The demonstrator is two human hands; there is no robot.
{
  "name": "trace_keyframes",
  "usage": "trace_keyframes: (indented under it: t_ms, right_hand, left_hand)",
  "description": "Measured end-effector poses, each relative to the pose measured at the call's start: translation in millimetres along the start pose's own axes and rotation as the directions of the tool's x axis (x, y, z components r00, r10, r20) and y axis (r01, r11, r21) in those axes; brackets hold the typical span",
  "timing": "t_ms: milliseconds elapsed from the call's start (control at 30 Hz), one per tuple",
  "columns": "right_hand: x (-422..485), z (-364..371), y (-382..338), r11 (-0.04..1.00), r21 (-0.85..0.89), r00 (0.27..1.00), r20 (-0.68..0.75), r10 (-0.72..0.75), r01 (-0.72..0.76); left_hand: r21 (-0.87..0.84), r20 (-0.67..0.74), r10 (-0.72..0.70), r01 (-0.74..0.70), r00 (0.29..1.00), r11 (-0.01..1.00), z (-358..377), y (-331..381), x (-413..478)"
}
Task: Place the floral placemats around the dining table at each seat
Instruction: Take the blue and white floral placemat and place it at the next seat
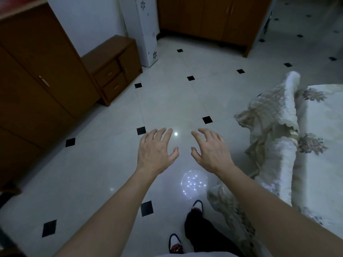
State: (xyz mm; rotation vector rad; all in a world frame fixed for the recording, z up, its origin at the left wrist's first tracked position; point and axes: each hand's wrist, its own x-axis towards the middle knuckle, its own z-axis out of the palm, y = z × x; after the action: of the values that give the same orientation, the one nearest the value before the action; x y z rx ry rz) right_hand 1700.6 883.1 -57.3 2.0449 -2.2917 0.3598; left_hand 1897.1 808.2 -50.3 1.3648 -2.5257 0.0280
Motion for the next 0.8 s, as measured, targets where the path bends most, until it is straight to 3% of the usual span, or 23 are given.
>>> trace_keyframes:
  t_ms: [367,800]
  right_hand:
    - [136.4,30.9,92.4,0.994,-0.019,0.994,0.015,0.109,-0.109]
    - [308.3,24.9,248.3,0.963,-0.006,0.961,-0.066,0.269,-0.27]
  left_hand:
    - [-0.003,-0.003,0.105,-0.105,0.994,0.994,53.0,4.3,172.0]
    - [-0.061,0.026,0.226,-0.224,0.974,0.973,105.5,75.3,419.9]
